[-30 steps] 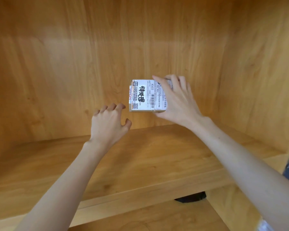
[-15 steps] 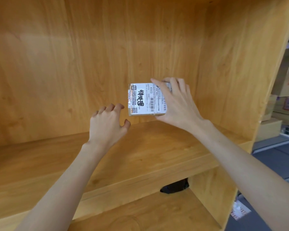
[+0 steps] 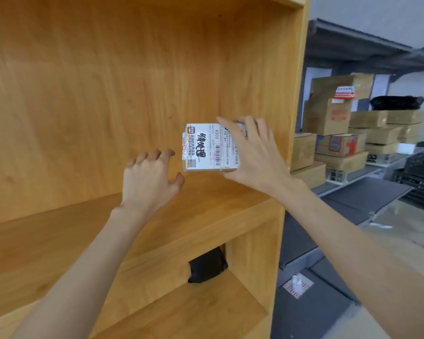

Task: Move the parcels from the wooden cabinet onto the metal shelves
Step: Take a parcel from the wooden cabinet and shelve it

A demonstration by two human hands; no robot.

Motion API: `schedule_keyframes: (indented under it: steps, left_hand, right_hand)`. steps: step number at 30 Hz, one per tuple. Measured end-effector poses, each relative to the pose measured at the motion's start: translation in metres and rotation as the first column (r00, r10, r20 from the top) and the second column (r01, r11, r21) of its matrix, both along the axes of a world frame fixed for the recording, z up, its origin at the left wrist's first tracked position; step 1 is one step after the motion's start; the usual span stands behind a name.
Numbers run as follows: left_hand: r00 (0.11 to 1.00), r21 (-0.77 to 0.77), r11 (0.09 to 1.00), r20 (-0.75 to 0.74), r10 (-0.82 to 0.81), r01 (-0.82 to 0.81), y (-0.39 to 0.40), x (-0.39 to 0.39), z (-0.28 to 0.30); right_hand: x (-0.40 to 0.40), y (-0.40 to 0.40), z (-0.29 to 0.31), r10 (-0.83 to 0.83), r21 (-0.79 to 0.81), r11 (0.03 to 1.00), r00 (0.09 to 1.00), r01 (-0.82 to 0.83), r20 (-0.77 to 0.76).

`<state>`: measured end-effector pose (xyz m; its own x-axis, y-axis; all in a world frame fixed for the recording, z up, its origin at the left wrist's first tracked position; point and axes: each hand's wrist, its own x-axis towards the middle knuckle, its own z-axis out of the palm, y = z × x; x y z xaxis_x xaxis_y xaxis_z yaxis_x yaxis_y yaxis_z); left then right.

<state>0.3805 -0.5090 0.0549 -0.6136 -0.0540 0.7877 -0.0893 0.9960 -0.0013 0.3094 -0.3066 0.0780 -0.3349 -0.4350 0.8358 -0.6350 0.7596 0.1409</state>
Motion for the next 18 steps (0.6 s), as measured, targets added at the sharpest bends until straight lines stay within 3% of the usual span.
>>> schedule_keyframes:
  steps: [11, 18]
  left_hand:
    - [0.947, -0.03, 0.947, 0.017, -0.32, 0.32, 0.282, -0.061, -0.002]
    - [0.869, -0.035, 0.868, 0.019, -0.495, 0.495, 0.448, -0.1, -0.004]
  right_hand:
    - [-0.001, 0.306, -0.01, -0.368, 0.007, 0.93, 0.93, 0.368, -0.024]
    - [0.006, 0.477, -0.021, -0.563, 0.119, 0.826, 0.8, 0.551, 0.208]
